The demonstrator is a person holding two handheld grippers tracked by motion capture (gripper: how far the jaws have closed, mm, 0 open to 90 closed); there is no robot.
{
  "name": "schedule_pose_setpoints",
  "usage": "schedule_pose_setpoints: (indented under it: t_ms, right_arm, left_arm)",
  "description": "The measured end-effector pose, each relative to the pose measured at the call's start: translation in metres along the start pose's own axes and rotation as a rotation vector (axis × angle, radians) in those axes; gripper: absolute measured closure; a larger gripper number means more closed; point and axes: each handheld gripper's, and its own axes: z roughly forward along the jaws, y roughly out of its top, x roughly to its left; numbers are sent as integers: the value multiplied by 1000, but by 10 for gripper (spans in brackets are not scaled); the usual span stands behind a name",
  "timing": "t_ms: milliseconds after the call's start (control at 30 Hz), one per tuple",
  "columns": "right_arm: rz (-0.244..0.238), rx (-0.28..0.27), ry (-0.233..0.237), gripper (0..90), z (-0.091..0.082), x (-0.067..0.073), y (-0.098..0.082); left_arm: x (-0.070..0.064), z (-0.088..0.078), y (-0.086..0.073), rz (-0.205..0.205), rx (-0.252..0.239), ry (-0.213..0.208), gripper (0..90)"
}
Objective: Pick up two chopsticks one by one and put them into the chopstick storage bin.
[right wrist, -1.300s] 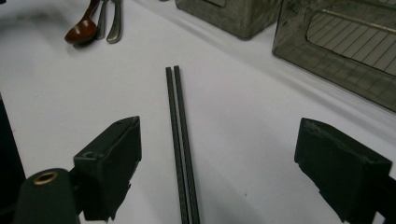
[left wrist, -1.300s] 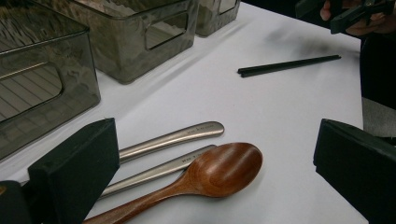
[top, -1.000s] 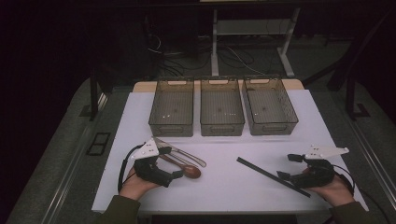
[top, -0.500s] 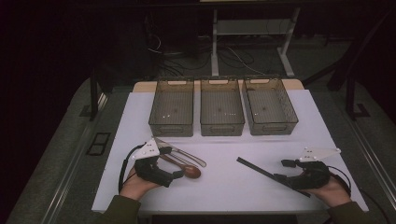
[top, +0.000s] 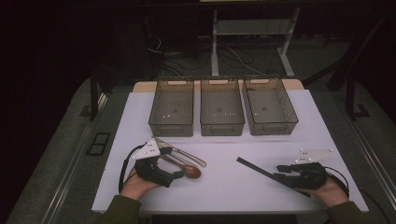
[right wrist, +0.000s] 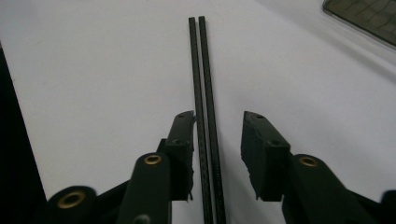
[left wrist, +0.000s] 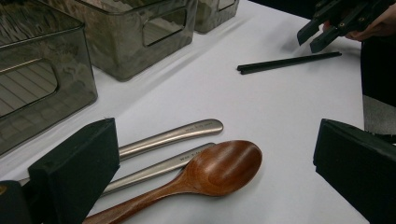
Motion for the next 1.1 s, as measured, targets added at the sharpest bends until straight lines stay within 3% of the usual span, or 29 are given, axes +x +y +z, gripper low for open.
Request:
schedule_pose_setpoints:
  t_ms: [200, 433, 1100]
  right_arm:
    - [-8, 41, 1, 755, 3, 0, -1]
    - [-3, 58, -2, 794, 3, -2, -2]
    - [-11, 95, -5, 814, 5, -5, -5]
  left_arm:
    - [0, 0, 0, -2, 0, -3, 0]
    - [0, 0, 0, -1, -1, -2, 0]
    - [0, 0, 0, -2, -4, -2, 0]
